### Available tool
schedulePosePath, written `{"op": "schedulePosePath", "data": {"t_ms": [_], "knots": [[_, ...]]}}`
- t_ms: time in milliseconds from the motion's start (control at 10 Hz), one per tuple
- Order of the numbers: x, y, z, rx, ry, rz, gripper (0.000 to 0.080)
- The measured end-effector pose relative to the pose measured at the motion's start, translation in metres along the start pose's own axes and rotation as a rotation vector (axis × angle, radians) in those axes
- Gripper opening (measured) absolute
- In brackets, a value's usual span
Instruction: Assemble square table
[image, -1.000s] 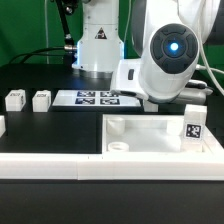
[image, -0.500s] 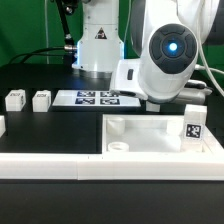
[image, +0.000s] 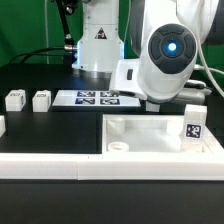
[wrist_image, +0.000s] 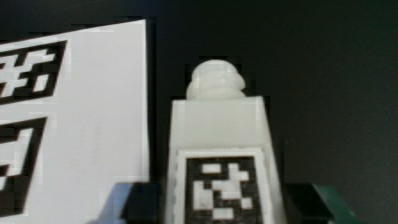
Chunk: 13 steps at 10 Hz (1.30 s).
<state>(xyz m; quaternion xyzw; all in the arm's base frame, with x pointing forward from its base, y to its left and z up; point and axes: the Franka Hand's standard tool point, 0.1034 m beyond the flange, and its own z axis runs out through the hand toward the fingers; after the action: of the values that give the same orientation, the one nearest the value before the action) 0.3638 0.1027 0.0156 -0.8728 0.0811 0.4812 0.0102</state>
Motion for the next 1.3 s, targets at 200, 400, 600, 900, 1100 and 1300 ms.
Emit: {"op": "schedulePosePath", "data": {"t_ms": [200, 400, 600, 900, 1100, 1300], "knots": [[-0.021, 0.033, -0.071, 0.020, 0.056, -0.022, 0.0290], [-0.031, 0.056, -0.096, 0.043, 0.089, -0.002, 0.0290], [-0.025, 0.054, -0.096, 0.044, 0.121, 0.000, 0.0290], [-0.018, 0.055, -0.133, 0.032, 0.353, -0.022, 0.0290], [-0.016, 0.062, -0.202, 0.007, 0.536, -0.074, 0.0290], [-0.007, 0.061, -0.219, -0.002, 0.696, -0.080, 0.0290]]}}
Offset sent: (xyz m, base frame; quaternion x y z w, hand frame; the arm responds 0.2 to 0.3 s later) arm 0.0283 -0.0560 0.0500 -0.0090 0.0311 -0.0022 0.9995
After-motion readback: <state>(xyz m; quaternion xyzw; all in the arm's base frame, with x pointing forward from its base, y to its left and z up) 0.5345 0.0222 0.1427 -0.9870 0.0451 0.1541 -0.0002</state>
